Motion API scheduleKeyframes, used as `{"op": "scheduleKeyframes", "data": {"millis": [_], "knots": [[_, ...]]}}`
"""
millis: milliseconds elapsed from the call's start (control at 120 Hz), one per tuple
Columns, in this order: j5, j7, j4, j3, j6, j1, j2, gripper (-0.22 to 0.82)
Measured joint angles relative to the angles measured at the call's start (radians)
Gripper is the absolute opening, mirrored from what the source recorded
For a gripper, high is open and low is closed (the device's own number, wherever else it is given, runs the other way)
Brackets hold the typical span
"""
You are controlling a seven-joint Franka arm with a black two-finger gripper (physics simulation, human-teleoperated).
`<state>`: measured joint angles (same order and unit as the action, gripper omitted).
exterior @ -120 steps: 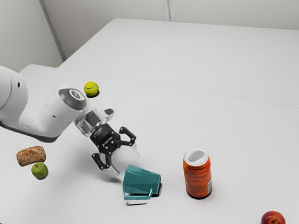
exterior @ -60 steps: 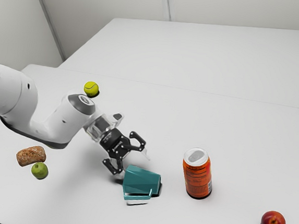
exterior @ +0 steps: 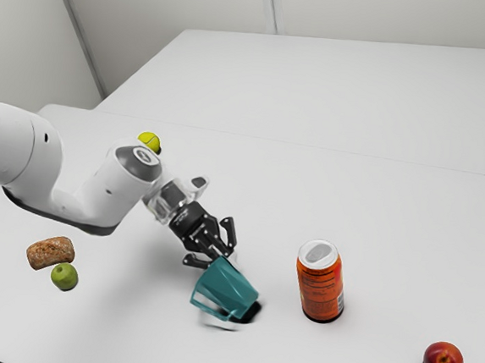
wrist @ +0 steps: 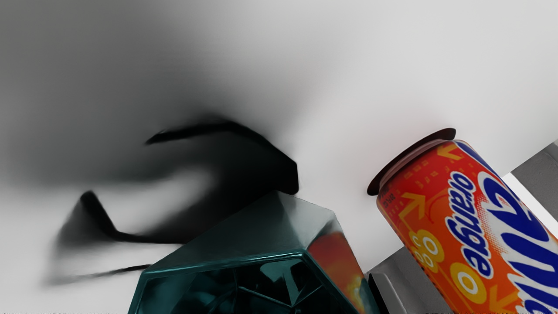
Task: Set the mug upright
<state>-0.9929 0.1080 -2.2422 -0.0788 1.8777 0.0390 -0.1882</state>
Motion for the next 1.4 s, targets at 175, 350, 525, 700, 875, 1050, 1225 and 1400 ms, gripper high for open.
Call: {"op": "scheduleKeyframes", "data": {"millis": [175, 350, 525, 700, 875, 1050, 1225, 1400], "knots": [[0.029, 0.009, 0.002, -0.005, 0.002, -0.001, 0.018, -0.16], [0.257, 0.032, 0.024, -0.027, 0.031, -0.026, 0.151, -0.17], [0.573, 0.054, 0.099, -0.029, 0.065, -0.047, 0.197, -0.17], [0.817, 0.069, 0.138, -0.05, 0.135, -0.047, 0.182, -0.17], [0.974, 0.08, 0.14, -0.056, 0.203, -0.053, 0.161, -0.17], [1.046, 0.088, 0.137, -0.055, 0.256, -0.052, 0.14, -0.17], [1.088, 0.094, 0.138, -0.054, 0.304, -0.045, 0.098, -0.18], [1.11, 0.099, 0.139, -0.054, 0.344, -0.047, 0.051, -0.18]]}}
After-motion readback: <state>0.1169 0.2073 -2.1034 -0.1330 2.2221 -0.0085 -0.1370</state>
